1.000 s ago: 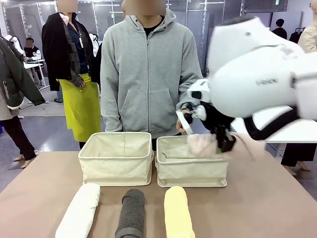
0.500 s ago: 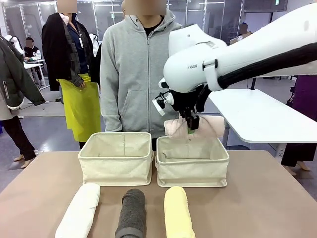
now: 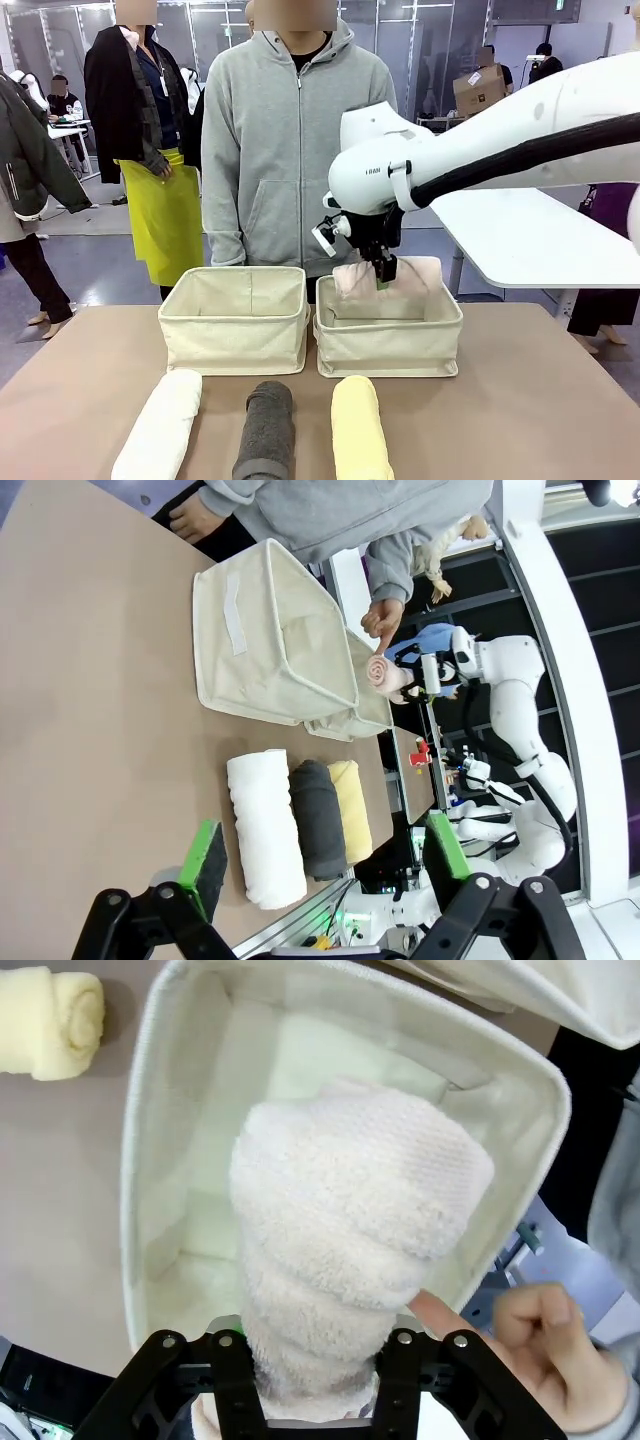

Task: Divide the towels into two baskets.
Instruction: Pick up one hotel-folded towel and place it in the Fabric basket indicated by the person.

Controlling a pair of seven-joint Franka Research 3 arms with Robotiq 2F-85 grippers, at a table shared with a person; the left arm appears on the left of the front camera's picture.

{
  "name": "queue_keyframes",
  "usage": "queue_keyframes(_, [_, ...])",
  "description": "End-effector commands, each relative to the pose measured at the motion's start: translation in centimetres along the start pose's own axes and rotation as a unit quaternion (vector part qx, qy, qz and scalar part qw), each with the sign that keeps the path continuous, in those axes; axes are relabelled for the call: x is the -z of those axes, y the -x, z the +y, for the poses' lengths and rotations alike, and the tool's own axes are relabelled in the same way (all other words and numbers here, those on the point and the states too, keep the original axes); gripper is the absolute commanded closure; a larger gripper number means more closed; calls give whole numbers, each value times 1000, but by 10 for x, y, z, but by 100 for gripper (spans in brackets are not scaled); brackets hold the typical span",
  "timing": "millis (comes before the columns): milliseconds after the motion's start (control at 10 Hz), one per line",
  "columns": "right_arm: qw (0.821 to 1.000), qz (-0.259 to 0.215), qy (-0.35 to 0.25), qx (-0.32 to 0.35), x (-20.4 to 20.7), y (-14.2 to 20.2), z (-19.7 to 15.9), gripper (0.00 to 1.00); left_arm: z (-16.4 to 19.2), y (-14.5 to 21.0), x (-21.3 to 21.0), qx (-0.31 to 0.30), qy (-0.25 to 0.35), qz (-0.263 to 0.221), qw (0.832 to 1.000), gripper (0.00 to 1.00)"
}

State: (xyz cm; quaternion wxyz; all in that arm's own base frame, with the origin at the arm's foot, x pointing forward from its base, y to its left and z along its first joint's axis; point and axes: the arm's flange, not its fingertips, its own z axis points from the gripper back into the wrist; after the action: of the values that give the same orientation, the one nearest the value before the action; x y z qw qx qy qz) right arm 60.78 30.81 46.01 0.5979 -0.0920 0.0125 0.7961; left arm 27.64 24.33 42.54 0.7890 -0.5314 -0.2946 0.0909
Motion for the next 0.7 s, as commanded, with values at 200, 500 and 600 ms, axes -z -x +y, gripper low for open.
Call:
queue_keyframes(200, [999, -20, -12, -22, 26, 6, -11, 63, -2, 0, -3, 2, 7, -4, 1000, 0])
queue_keyframes(500, [1000, -21, -10, -17, 28, 10, -11, 30, -2, 0, -3, 2, 7, -4, 1000, 0])
queue_keyframes(600, [1000, -21, -9, -17, 28, 10, -11, 10, -2, 0, -3, 2, 7, -4, 1000, 0])
